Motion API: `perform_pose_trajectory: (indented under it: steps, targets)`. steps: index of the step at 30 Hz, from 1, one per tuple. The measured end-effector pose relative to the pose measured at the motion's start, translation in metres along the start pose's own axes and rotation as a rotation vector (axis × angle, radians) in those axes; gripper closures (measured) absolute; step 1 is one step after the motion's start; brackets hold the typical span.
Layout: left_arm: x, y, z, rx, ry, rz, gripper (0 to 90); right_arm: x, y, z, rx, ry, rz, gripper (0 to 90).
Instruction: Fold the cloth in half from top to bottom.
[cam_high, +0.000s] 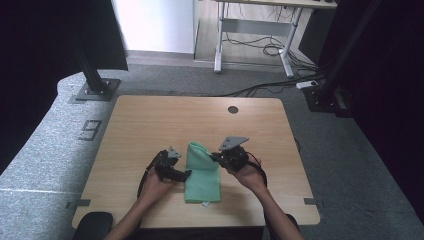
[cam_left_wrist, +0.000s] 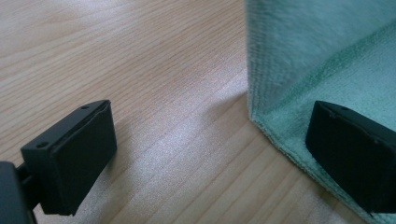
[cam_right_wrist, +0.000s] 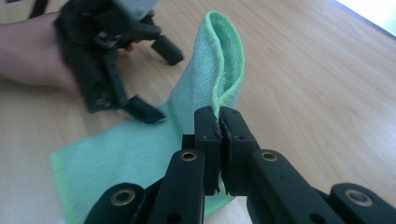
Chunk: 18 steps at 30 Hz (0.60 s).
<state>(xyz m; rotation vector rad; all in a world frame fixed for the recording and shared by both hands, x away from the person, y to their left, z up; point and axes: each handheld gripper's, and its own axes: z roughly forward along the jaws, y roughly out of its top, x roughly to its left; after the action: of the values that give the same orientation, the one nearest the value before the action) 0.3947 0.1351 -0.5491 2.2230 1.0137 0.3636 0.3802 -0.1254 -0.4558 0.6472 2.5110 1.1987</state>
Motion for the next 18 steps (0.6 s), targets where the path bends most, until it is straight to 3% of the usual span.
perform_pose_trajectory:
  steps: [8,18]
  targets:
    - [0.0,0.0,0.0,0.002,0.002,0.003,1.8,0.016,-0.02,-0.012,-0.013,0.024,0.005,85.6]
    - [0.0,0.0,0.0,0.001,0.002,0.0,1.8,0.035,-0.044,-0.009,0.02,0.065,0.022,85.5]
